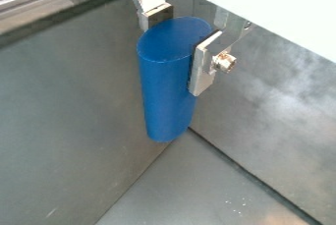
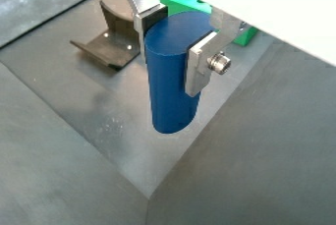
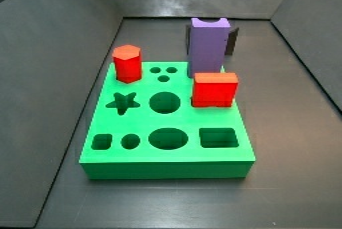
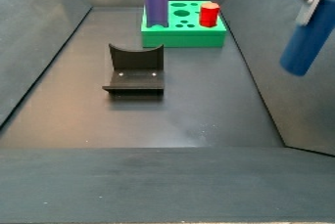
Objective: Pick up the oval object. Move up. Move to above the board. Insert the oval object.
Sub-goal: Move to above the board.
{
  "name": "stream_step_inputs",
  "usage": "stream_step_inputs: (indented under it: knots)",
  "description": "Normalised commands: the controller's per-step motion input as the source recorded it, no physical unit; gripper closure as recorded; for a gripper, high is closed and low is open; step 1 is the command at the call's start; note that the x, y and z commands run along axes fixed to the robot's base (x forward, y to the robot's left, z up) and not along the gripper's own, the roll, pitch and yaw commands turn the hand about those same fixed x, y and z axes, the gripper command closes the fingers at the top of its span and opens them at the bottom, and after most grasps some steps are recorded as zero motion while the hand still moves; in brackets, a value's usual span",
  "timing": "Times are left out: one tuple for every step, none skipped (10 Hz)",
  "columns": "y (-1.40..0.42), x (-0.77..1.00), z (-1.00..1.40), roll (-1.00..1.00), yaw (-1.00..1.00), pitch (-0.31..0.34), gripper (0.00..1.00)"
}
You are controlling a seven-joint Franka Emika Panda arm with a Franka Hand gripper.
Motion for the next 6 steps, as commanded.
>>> stream_step_inputs:
  knots:
    - [-0.03,-0.42,0.53,0.11,0.03,0.068,1.0]
    - [-0.02,-0.42,0.4,0.12,0.03,0.069,1.0]
    - [-0.02,-0.42,0.22,0.12,0.03,0.065,1.0]
    - [-0.01,-0.42,0.08,0.11,0.04,0.059,1.0]
    - [-0.01,-0.41,0.02,0.11,0.04,0.049,1.0]
    - [-0.01,-0.4,0.01,0.11,0.04,0.043,1.0]
